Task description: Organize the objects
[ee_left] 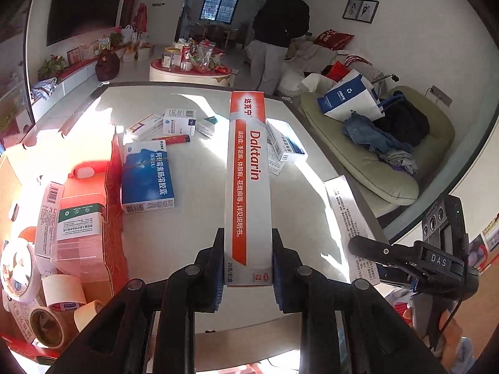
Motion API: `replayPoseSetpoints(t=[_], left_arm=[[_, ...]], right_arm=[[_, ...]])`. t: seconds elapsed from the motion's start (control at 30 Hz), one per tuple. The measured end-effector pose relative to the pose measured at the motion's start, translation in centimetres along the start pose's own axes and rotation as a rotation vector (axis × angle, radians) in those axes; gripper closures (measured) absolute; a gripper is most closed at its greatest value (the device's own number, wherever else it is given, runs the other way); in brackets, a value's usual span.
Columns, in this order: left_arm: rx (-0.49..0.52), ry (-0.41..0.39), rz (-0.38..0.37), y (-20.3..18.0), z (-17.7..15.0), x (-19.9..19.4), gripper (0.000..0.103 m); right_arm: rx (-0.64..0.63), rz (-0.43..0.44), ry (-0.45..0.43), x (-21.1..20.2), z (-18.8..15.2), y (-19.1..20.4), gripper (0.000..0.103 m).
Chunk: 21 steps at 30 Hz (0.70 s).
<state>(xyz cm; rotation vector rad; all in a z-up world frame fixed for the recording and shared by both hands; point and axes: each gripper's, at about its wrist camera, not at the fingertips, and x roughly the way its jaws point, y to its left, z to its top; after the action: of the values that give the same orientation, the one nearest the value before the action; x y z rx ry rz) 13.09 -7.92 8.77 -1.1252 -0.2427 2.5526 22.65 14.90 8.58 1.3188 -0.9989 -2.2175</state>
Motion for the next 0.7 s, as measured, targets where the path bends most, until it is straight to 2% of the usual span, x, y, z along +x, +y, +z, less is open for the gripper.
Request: replayPoseSetpoints(t=[0.13,0.43,0.7], left_arm=[[-0.038,-0.015,-0.023,1.3,-0.4,-0.5,0.077],[-0.065,-0.019,-0.05,2.5,-0.8,-1.0,0.077],[-0.05,-0.004,-0.022,2.0,-0.9,-0.7,0.077]], right_arm=[[-0.017,-0.025,0.02,0.6,-1.1,1.1,0.025],[-0.024,-0.072,0.022,0.5,-1.1,1.0,0.025],[-0.017,-0.068,0.033,0.9,-1.1,0.8,0.025]])
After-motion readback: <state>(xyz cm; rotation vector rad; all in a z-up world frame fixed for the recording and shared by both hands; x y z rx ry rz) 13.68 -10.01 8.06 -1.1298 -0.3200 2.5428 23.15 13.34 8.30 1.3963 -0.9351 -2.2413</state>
